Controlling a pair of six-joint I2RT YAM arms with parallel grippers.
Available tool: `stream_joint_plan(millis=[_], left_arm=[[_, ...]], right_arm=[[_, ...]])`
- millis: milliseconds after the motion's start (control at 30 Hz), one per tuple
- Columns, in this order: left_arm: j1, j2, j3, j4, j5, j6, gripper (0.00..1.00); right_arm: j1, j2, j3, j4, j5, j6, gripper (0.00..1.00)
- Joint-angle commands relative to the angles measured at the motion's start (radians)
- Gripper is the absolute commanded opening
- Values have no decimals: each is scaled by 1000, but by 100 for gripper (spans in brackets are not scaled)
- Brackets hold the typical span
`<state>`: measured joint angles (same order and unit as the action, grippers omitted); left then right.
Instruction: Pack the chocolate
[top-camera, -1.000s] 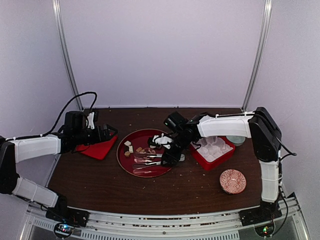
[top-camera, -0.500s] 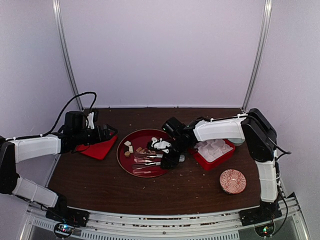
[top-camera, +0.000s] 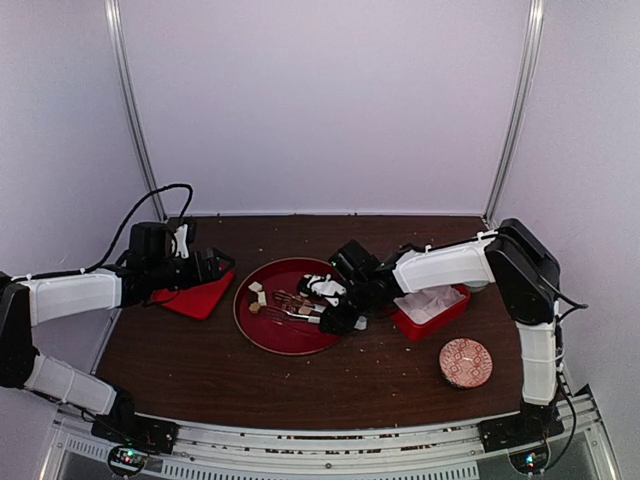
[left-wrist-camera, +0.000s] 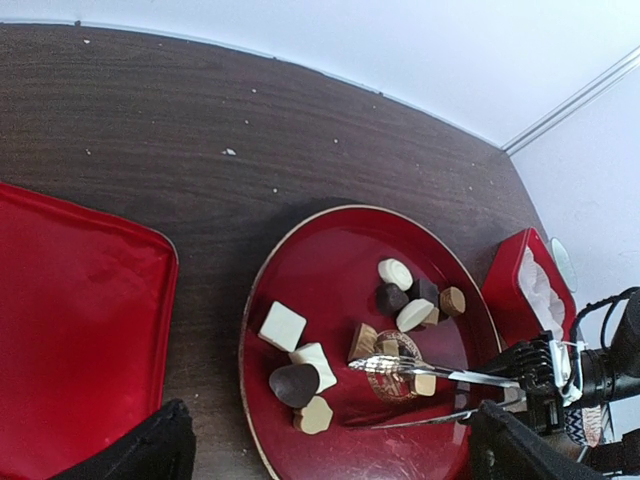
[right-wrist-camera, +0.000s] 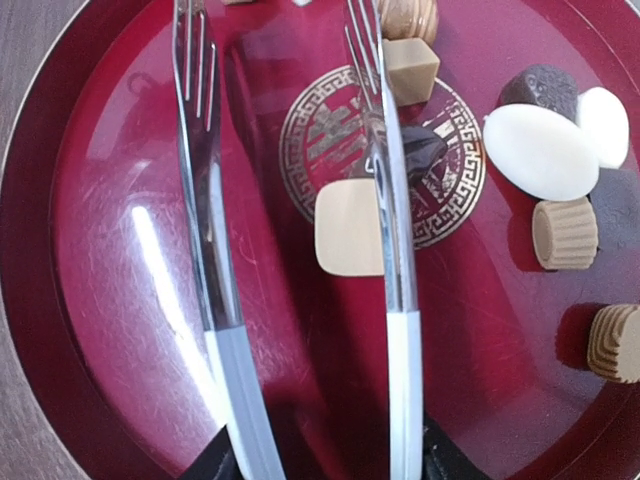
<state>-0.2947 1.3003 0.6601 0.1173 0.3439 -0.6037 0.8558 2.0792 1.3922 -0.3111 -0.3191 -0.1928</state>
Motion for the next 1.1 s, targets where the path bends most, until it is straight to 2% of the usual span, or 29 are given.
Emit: stream_joint_plan(millis=[0, 200, 333, 600, 800, 1067], left_arm=[[-4, 11, 3, 13, -9, -5, 98], [-3, 17, 14, -8, -19, -7, 98], [-4, 24, 17, -5, -18, -11, 98], [-4, 31, 18, 2, -17, -21, 98], [-4, 31, 23, -4, -20, -21, 98], [-4, 42, 34, -5, -26, -17, 98]], right_arm=[[39, -38, -43, 48, 47, 130, 46], [76, -55, -94, 114, 155, 221, 49], [87, -94, -198, 265, 157, 231, 57], [86, -80, -243, 375, 120, 238, 60], [87, -48, -206, 336, 82, 220, 58], [86, -98, -222, 279, 92, 173, 65]])
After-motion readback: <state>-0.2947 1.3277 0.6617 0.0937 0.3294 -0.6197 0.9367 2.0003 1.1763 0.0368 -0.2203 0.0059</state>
